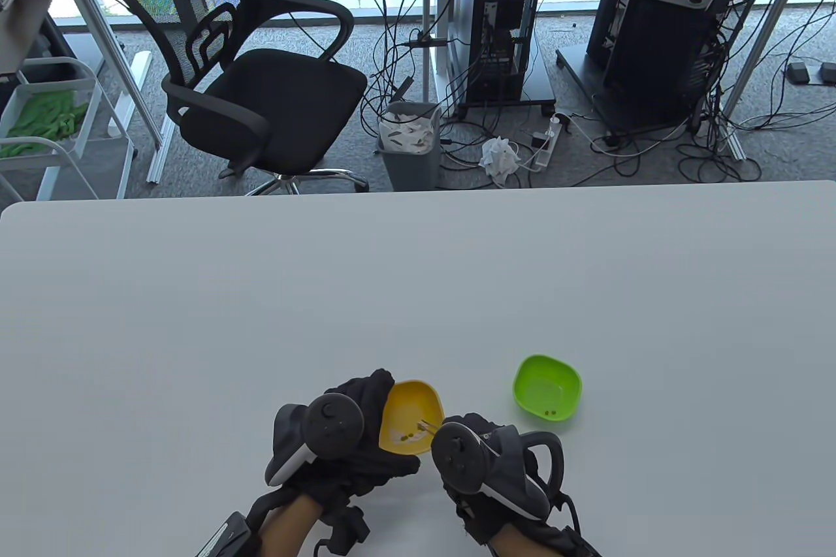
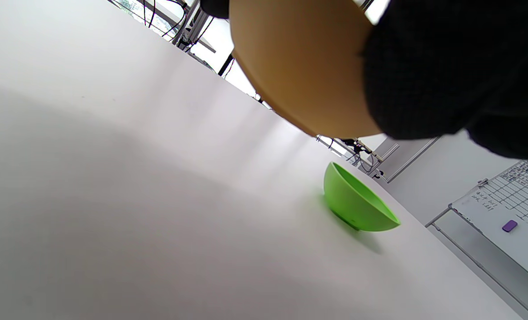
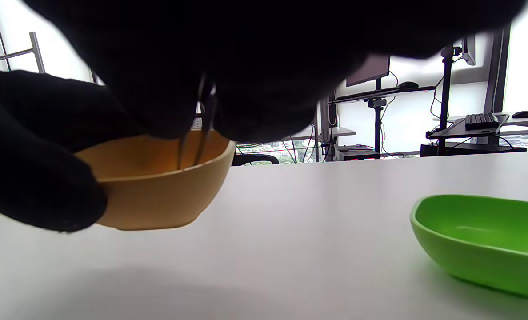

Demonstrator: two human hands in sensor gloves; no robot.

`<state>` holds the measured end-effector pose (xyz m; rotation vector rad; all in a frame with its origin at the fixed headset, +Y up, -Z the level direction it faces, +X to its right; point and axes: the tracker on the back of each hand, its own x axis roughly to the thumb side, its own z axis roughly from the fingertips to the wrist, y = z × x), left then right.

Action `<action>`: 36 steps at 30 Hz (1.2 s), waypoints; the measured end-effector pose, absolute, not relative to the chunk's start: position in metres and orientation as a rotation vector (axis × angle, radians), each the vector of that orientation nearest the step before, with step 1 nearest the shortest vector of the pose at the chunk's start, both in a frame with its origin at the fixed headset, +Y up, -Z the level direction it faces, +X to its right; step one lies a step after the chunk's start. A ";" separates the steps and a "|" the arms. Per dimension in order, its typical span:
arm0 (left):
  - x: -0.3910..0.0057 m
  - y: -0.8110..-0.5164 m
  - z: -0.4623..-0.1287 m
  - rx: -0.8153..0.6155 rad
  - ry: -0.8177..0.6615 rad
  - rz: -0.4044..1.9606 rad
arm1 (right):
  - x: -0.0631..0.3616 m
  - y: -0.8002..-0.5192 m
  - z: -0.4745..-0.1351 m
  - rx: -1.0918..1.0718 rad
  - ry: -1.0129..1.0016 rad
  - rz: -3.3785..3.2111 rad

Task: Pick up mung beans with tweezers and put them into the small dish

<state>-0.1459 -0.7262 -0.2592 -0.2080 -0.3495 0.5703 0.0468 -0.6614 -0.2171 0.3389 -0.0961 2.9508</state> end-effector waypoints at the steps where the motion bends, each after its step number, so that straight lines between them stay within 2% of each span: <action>1: -0.146 -0.726 -0.259 -0.208 -0.350 0.570 | 0.046 -0.662 -0.218 0.344 -0.082 2.948; 27: -0.144 -0.727 -0.259 -0.207 -0.353 0.557 | 0.036 -0.666 -0.219 0.346 -0.030 2.983; 31: -0.145 -0.726 -0.260 -0.207 -0.348 0.564 | 0.054 -0.654 -0.220 0.281 -0.135 2.896; 36: -0.149 -0.726 -0.260 -0.205 -0.336 0.578 | 0.130 -0.639 -0.235 -0.083 -0.282 2.787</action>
